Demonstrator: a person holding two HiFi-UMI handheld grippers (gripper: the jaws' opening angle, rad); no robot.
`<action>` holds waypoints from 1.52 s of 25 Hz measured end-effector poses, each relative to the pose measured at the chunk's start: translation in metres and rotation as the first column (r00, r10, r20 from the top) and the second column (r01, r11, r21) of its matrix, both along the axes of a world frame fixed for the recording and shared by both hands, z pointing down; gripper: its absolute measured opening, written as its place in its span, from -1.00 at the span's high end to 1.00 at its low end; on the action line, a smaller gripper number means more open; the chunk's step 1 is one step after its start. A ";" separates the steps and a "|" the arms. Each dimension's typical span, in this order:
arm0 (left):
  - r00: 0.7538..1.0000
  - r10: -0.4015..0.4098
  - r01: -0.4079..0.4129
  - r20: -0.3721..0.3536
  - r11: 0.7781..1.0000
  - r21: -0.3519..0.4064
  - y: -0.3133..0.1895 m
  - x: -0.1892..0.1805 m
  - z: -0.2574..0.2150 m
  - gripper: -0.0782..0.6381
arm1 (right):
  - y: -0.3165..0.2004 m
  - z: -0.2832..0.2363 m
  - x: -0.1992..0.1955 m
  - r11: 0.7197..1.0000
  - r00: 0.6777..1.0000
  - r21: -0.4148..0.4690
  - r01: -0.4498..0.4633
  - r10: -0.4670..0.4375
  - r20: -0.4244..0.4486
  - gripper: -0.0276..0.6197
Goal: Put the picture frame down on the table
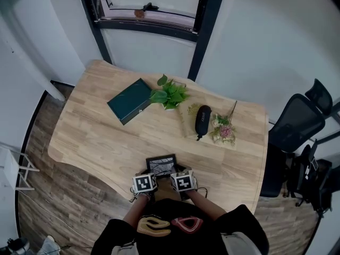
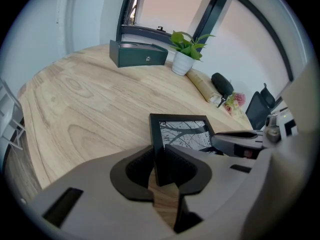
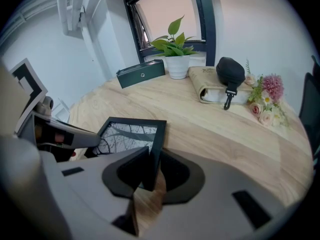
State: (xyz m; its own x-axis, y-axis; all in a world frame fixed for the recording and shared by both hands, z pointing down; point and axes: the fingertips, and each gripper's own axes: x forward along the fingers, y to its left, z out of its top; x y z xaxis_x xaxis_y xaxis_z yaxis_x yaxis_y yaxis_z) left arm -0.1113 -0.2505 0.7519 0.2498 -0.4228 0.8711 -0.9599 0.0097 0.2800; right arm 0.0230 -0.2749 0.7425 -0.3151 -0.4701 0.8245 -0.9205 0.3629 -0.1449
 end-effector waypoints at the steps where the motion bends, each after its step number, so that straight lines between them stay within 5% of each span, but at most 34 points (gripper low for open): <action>1: 1.000 0.000 0.000 -0.001 1.000 -0.001 0.000 0.000 0.000 0.55 | 0.000 0.000 0.000 1.000 1.000 0.000 0.002 -0.002 0.000 0.66; 11: 1.000 -0.025 0.025 -0.017 1.000 -0.002 -0.002 -0.001 0.000 0.55 | -0.001 -0.001 0.001 1.000 1.000 0.008 -0.003 0.003 0.018 0.65; 21: 0.999 -0.045 0.045 0.003 0.993 0.113 -0.010 -0.006 -0.019 0.39 | -0.007 -0.027 0.005 0.996 0.993 0.080 -0.031 0.021 0.115 0.50; 28: 0.998 -0.020 0.031 -0.058 0.980 0.198 -0.009 0.004 -0.048 0.36 | -0.009 -0.063 0.007 0.979 0.990 0.197 -0.051 0.023 0.142 0.49; 38: 0.983 0.016 0.051 -0.184 0.934 0.353 0.002 0.021 -0.095 0.44 | 0.014 -0.106 0.003 0.947 0.980 0.315 -0.065 0.001 0.198 0.47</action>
